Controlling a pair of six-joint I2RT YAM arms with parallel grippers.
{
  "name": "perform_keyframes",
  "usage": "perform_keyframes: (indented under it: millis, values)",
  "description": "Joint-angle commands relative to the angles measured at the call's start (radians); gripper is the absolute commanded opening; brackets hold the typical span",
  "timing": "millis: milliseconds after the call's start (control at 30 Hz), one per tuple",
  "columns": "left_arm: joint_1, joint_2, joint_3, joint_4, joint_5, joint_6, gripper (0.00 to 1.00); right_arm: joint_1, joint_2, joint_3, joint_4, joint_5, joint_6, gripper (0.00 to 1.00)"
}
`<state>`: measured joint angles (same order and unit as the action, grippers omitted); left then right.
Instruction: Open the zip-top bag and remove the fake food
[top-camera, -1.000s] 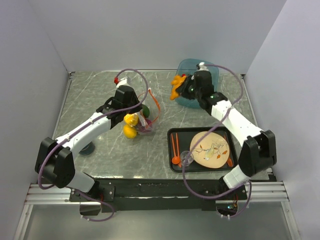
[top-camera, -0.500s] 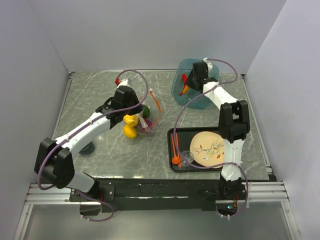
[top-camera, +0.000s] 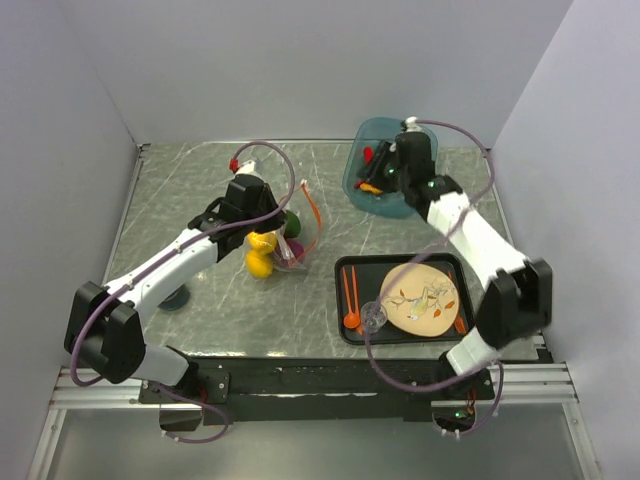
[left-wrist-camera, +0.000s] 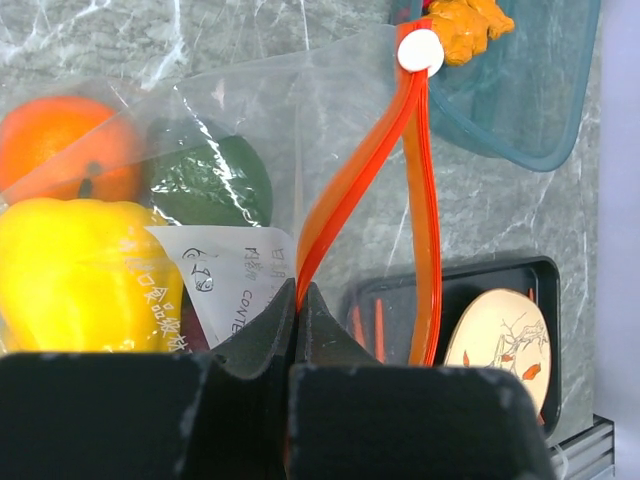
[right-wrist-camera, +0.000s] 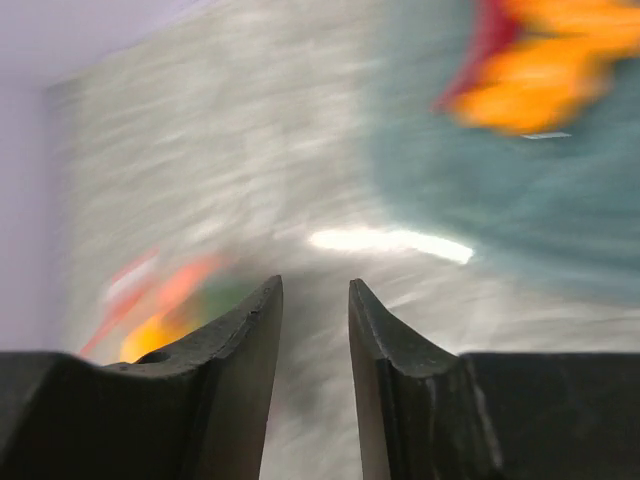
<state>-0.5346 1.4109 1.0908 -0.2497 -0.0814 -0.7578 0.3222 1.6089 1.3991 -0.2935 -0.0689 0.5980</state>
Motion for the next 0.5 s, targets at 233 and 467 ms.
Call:
perform_keyframes:
  millis: [233, 467]
  values:
    - [-0.038, -0.061, -0.034, 0.07, -0.014, -0.052, 0.01, 0.33, 0.045, -0.105, 0.188, -0.124, 0.115, 0.32]
    - [-0.057, -0.084, -0.066, 0.093, -0.037, -0.072, 0.01, 0.354, 0.161, -0.091, 0.188, -0.141, 0.103, 0.32]
